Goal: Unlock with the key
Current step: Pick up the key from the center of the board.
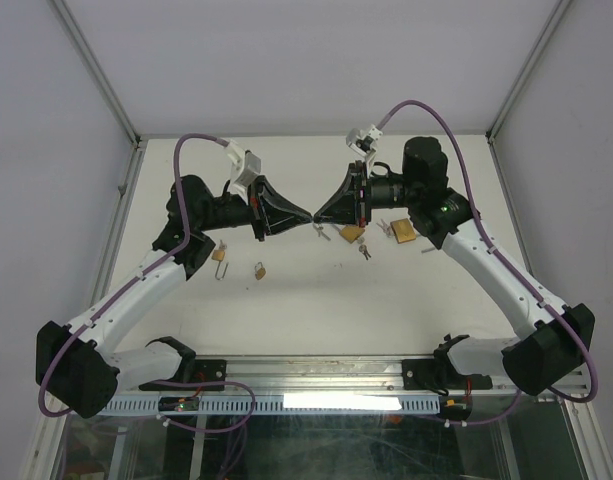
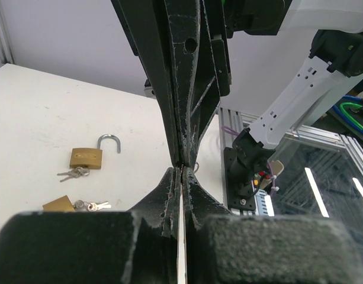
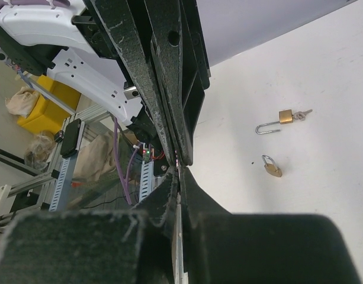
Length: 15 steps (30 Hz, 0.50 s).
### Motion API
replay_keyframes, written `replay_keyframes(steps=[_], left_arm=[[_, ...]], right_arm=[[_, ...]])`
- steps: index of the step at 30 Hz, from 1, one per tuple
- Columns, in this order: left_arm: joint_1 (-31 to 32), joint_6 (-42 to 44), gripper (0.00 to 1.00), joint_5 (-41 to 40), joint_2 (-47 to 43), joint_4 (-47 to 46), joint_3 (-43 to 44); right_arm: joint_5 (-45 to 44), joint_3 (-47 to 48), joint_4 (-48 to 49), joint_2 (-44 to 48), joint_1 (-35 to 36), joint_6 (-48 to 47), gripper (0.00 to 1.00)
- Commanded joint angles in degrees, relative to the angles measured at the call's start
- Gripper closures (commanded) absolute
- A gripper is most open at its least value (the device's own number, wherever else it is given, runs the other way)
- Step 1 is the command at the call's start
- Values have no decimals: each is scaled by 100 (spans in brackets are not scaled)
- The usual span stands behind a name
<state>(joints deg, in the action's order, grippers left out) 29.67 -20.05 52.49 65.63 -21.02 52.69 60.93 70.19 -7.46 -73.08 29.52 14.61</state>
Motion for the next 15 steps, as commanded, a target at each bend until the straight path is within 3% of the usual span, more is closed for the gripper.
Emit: replay_keyframes(steps=[1,6,7,9,12,15], left_arm=[[39,-140,100,-18,-24,-377,36],[39,-321,100,-247,-63,-553,-25],[39,-371,100,-328,-73,-577,-29],[37,-458,100,-450,-95,-690,-48],[38,-673,100,-519,-111,-978,-135],[39,-795,100,-456,-66,-1106,-168]], right_arm=[[-56,390,-128,167,-6,-207,100],[-195,557,-468,195,-1,-426,96],[-204,555,-522,197,-3,-428,76],[-263,463,-424,251,1,-374,58],[-434,129,144,403,-1,-66,50],[-491,12,440,427,-6,82,50]])
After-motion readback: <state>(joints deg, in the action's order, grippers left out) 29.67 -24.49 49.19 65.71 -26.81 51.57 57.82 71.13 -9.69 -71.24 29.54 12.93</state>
